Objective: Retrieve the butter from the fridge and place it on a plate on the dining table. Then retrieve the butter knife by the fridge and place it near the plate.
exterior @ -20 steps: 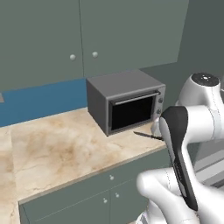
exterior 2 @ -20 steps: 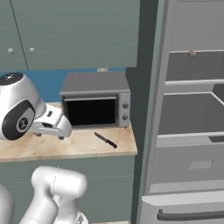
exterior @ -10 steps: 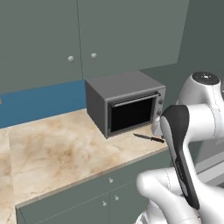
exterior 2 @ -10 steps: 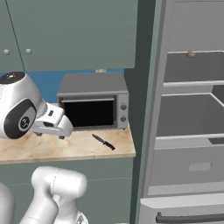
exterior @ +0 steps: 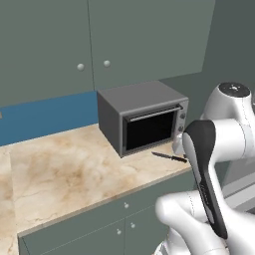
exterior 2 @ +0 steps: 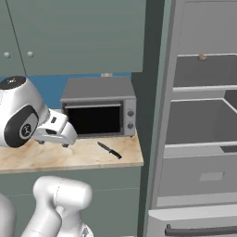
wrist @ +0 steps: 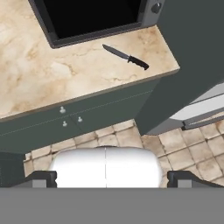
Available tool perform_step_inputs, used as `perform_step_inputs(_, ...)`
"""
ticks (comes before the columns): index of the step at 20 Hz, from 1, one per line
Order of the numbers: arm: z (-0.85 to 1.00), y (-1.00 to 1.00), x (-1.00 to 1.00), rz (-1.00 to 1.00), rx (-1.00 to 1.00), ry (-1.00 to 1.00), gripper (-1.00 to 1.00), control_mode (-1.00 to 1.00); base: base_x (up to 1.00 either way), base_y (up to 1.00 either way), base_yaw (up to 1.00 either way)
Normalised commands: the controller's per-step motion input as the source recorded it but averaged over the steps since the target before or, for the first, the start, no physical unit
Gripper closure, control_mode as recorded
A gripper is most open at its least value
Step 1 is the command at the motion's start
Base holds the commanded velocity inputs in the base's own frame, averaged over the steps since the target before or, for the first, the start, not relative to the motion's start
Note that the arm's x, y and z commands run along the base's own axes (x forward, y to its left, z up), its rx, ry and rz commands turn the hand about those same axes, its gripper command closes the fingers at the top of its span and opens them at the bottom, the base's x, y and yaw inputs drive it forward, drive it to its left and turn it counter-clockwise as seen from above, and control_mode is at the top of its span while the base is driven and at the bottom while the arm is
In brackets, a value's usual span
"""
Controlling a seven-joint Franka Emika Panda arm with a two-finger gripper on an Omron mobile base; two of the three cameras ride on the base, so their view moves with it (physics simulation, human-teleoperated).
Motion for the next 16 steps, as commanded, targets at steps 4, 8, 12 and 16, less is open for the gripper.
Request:
perform_step_inputs(4,-0.09,-0.23,0.18,0.02,0.0,0.0,-1.0,-1.0,0.0,0.0,0.0)
perform_step_inputs(8,-0.39,-0.38,0.38,0.11,0.0,0.0,-1.0,-1.0,0.0,0.0,0.0)
perform_step_inputs(12,-0.63,-0.09,0.6,0.07,0.0,0.05,-1.0,-1.0,0.0,0.0,0.0)
perform_step_inputs(16,-0.64,-0.11,0.67,0.01,0.0,0.13,-1.0,-1.0,0.0,0.0,0.0)
